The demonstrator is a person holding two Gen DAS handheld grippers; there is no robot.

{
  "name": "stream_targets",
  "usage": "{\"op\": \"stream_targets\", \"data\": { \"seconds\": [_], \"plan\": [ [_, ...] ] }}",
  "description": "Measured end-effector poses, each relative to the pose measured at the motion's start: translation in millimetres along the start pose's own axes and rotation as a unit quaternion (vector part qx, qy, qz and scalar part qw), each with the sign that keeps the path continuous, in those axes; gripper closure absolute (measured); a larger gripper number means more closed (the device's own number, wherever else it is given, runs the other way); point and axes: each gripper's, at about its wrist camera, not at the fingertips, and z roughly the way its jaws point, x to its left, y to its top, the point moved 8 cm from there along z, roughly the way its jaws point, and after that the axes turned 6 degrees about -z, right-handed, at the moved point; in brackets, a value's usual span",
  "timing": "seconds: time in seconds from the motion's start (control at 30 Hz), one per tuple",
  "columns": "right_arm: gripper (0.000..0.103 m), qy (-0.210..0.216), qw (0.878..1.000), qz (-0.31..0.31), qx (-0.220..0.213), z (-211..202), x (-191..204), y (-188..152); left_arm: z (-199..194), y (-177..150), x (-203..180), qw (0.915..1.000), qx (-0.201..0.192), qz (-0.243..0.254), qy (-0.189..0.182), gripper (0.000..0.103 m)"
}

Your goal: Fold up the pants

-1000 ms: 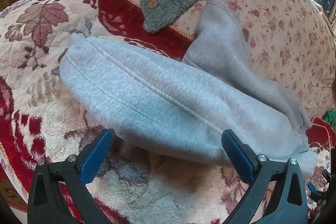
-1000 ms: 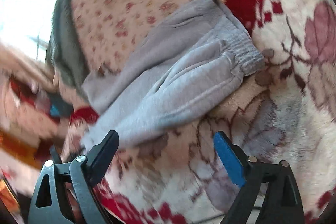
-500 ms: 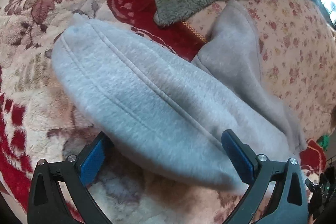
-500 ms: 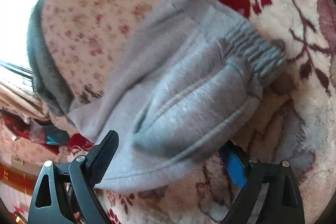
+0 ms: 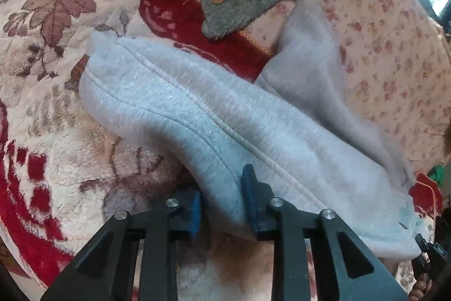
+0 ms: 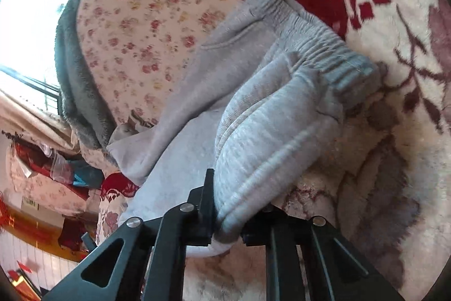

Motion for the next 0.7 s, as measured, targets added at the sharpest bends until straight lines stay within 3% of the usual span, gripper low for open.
{"op": "stream_targets", "data": {
  "seconds": [0.27, 0.5, 0.57, 0.6, 0.7],
  "plan": [
    [0.092, 0.006, 1.0, 0.003, -0.008, -39, -6, -23, -14, -17, -8, 0.9992, 0.001, 0.038, -0.014, 0.079],
    [0.092, 0.002, 1.0, -0.005, 0.001, -67, -15, -53, -23, -25, 5, 0.9991, 0.013, 0.026, -0.031, 0.078],
    [0.088, 0.01, 1.0, 0.015, 0.01, -63, -26, -58, -22, -26, 10, 0.9992, 0.017, 0.017, -0.032, 0.074],
    [0.087, 0.019, 0.999, 0.034, 0.01, -61, -32, -58, -22, -26, 12, 0.9993, 0.014, 0.013, -0.031, 0.067],
    [0.077, 0.031, 0.999, 0.034, -0.004, -61, -30, -55, -27, -26, 13, 0.9995, 0.004, 0.013, -0.028, 0.034]
  ]
}}
